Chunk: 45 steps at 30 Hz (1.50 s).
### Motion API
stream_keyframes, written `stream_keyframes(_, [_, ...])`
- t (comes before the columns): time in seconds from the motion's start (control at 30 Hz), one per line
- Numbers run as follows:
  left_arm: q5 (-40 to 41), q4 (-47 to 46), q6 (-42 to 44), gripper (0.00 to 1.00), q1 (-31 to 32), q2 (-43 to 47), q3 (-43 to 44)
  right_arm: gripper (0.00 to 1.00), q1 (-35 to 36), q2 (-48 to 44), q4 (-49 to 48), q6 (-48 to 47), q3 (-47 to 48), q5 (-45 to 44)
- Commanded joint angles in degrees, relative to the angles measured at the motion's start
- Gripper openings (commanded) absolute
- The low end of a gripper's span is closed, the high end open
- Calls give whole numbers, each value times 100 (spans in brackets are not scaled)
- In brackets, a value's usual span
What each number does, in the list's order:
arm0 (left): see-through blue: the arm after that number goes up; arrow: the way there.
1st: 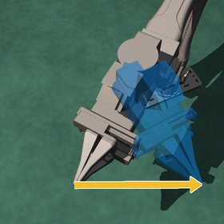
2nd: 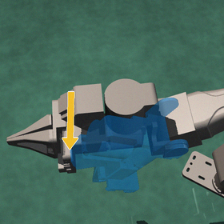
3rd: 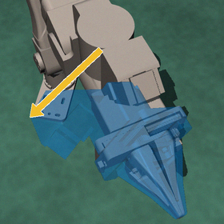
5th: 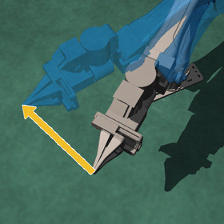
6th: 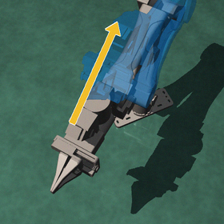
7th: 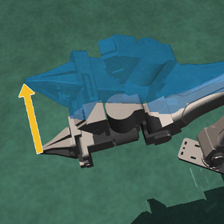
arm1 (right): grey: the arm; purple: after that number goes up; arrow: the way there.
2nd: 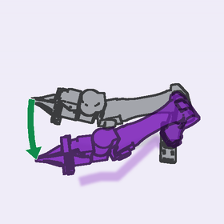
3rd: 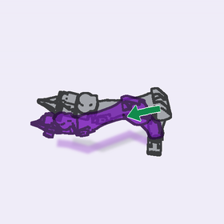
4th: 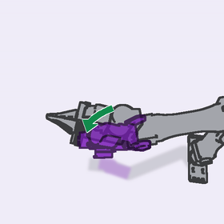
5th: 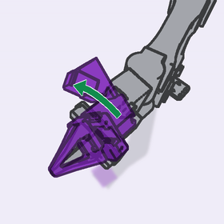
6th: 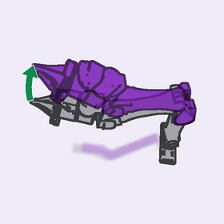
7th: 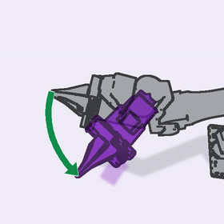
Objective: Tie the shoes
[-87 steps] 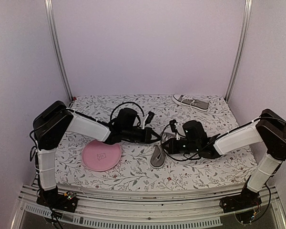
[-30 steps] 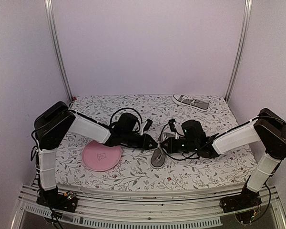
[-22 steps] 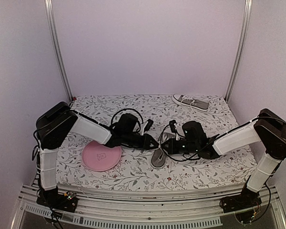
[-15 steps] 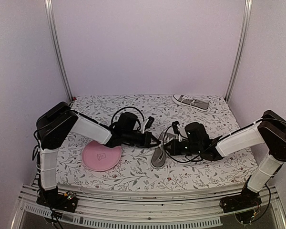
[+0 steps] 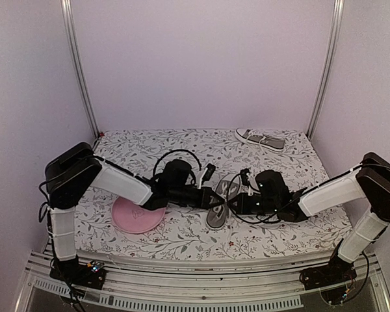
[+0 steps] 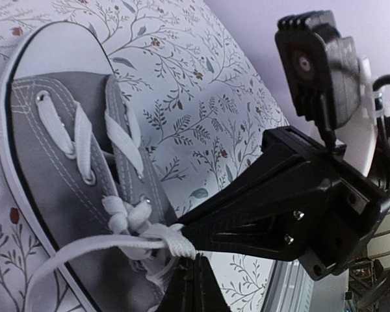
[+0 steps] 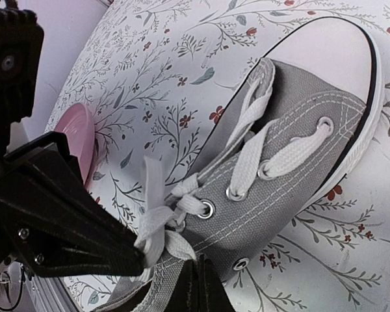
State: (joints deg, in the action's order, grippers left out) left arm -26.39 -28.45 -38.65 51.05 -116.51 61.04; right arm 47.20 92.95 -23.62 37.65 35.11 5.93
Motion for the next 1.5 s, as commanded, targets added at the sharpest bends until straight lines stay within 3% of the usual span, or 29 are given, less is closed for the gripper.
stream_keyframes(0.0, [272,-37,-241,0,276,303,-79,2,-23,-112,85,117,-79,-66])
stream_keyframes(0.2, [725,268,-320,0,350,619,-196,2,-31,-271,54,30,-138,-4])
stream_keyframes(0.63, [1839,1746,428,0,107,565,255,2,-25,-256,-261,-305,5,520])
stream_keyframes(1.47, [1628,1669,622,0,190,441,337,2,-21,553,-81,-201,694,385])
